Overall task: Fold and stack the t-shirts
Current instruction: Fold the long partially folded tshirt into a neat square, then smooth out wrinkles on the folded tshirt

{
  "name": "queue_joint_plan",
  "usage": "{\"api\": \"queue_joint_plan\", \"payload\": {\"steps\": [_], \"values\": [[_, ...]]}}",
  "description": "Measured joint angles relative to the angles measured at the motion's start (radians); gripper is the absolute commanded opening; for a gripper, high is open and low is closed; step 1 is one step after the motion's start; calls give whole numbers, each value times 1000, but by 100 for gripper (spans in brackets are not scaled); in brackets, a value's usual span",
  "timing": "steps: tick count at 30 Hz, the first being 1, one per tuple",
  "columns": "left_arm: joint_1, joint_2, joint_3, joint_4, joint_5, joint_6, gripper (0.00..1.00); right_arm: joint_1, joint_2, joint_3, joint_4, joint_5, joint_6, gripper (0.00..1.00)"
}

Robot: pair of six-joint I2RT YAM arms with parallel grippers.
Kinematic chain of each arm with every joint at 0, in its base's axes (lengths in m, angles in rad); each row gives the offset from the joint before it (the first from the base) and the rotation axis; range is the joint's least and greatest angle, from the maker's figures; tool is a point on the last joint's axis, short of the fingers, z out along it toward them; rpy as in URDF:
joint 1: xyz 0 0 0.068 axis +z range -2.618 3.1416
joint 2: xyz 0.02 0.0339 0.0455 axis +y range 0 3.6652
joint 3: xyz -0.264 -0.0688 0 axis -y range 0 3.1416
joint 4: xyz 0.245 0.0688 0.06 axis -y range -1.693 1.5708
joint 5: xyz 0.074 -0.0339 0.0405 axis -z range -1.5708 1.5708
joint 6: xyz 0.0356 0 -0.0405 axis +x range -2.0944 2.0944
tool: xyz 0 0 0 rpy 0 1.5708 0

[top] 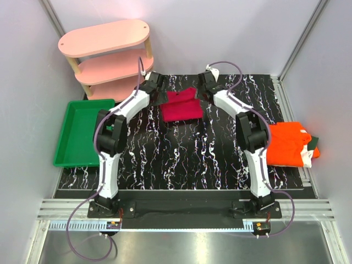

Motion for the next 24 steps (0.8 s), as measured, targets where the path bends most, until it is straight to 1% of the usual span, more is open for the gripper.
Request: {"api": "queue_joint_plan", "payload": {"steps": [1, 2, 4, 6, 8, 13, 17, 21, 24], "values": [[-6, -37, -31, 2, -1, 0, 68, 8, -47, -53, 3, 11, -1, 50], [-12, -61, -48, 2, 0, -2, 67, 16, -77, -84, 6, 14, -5, 44], [-35, -106, -76, 13, 0, -1, 65, 40, -145, -153, 22, 19, 0, 42], [-69, -126, -81, 32, 2, -2, 65, 69, -198, -211, 45, 19, 13, 42], [-95, -127, -82, 46, 7, -2, 65, 90, -217, -246, 61, 19, 19, 42], [-145, -100, -90, 52, 35, -3, 65, 111, -203, -311, 66, 16, 25, 42], [-139, -36, -86, 56, 56, -3, 63, 107, -158, -307, 68, 16, 25, 41], [-134, 61, -48, 43, 74, 0, 61, 106, -108, -298, 71, 11, 26, 40], [-133, 69, -16, 32, 89, 0, 60, 106, -108, -298, 74, 10, 35, 38]]}}
